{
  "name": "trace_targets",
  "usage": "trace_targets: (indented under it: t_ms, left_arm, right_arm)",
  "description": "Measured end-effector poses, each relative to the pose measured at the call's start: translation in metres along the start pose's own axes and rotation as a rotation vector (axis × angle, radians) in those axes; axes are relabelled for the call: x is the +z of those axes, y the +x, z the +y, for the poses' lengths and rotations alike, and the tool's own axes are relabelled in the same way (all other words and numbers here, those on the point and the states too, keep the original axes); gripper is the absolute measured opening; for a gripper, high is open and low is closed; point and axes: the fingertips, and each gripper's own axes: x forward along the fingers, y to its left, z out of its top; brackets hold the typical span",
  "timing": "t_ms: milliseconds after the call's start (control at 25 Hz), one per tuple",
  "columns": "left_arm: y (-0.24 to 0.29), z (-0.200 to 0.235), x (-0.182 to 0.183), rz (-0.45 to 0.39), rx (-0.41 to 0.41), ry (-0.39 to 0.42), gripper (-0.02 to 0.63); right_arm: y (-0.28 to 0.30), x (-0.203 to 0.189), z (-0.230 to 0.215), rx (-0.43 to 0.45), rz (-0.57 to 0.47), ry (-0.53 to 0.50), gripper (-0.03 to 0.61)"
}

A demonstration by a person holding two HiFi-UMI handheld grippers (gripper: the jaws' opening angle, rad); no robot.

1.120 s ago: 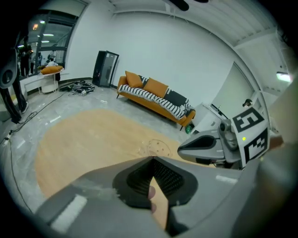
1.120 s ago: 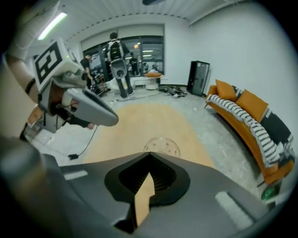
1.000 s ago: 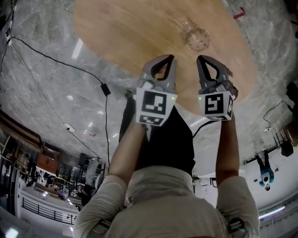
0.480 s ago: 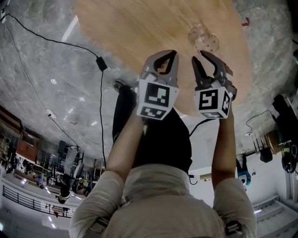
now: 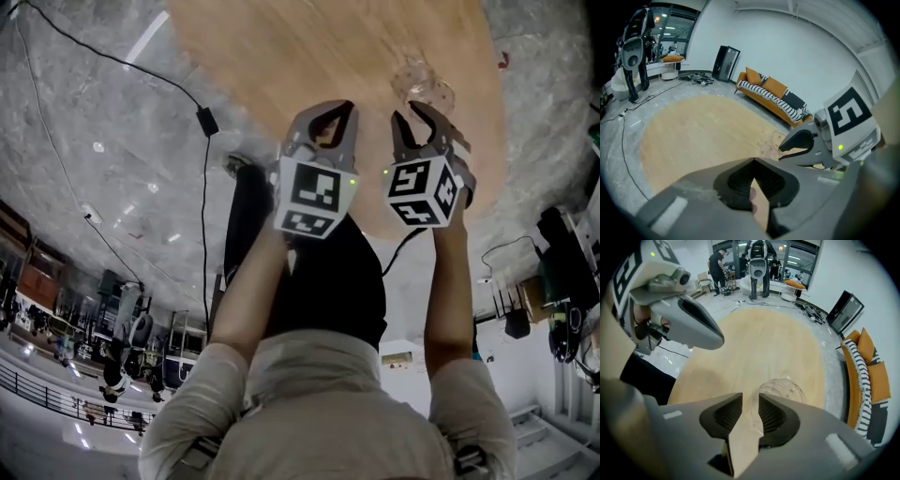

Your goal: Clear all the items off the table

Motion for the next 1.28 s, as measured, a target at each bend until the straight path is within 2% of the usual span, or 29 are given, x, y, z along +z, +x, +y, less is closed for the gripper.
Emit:
trace_targets:
  t_ms: [400, 1080, 1280]
  left_arm:
    - [0.002, -0.004, -0.009, 0.017, -0.019, 0.001, 0.02]
    - [0.006, 0.001, -0.017, 0.023, -0.022, -0.018, 0.02]
    - [0.01, -0.005, -0.021, 0.04, -0.032, -0.015, 0.02]
  right_arm:
    - [0.019, -0.001, -0.006, -0.04, 0.067, -0.068, 0.08]
    - [0.034, -0.002, -0.004, -0.044, 0.103, -0.083, 0.078]
    - [0.039, -0.008, -0.006, -0.06, 0.139, -0.149, 0.08]
